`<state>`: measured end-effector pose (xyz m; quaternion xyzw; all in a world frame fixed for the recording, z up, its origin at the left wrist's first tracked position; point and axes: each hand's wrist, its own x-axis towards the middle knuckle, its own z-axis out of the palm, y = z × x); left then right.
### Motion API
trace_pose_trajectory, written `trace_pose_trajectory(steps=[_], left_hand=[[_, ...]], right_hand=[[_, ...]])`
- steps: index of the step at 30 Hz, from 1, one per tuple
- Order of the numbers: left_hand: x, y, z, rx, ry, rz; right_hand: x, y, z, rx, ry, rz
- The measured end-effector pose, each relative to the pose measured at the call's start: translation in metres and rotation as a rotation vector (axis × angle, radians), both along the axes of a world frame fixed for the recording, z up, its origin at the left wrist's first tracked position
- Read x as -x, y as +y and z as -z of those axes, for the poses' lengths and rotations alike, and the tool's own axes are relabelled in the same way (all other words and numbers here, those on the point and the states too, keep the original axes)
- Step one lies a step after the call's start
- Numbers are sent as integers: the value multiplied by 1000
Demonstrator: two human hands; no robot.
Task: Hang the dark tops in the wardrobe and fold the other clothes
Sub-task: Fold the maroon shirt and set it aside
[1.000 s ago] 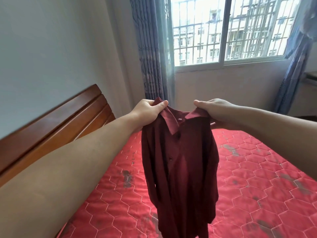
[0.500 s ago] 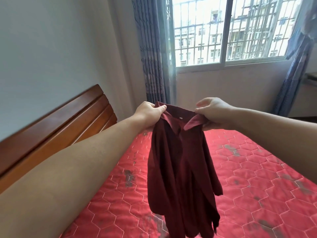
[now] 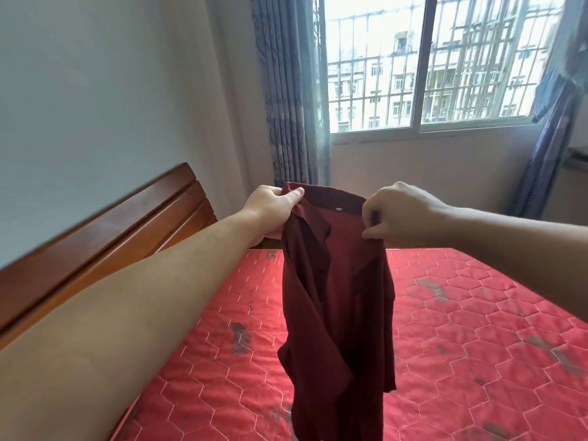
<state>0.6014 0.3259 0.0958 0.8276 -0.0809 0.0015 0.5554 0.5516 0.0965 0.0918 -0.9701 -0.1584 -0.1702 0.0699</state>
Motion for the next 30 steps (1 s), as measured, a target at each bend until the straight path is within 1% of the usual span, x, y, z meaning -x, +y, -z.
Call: trace_pose_trajectory(steps=[3,6,8,9,11,13,14,16,19,22,24,26,28,30], left_hand=[[-1,2,3,-36,-9,-11],[-1,3,6,-44,0,-10],[-1,3,6,-51,0,-12],[-1,4,7,-50,1,-11],[-1,5,7,-49,3,-11],[0,5,7,-66,-2,-10],[-1,5,7,-80,-6,-10],[-1,5,8,-100,-14,-16],[-1,4,10,-100,-15,-23],[1,3,10,-89,-2,-10],[3,2,10,-99,-2,-9],[3,2,11,-147,-16,-22],[4,1,11,-220,-45,-44],[8,-1,11,-232,-41,-53]], right_hand=[[-2,-1,1,3,56,-11],[5,1,-4,71,123,-54],[10,0,-5,156,157,-95],[11,-1,-3,226,142,-113],[11,-2,0,353,30,-121],[11,-1,3,398,-67,-84],[10,-1,4,364,-75,-67],[9,-1,4,210,-4,-28],[8,3,-1,-91,211,85],[5,6,-4,-470,382,252],[6,8,-8,-635,413,330],[9,13,-12,-707,410,377],[13,19,-15,-828,422,388],[15,26,-17,-989,453,368]])
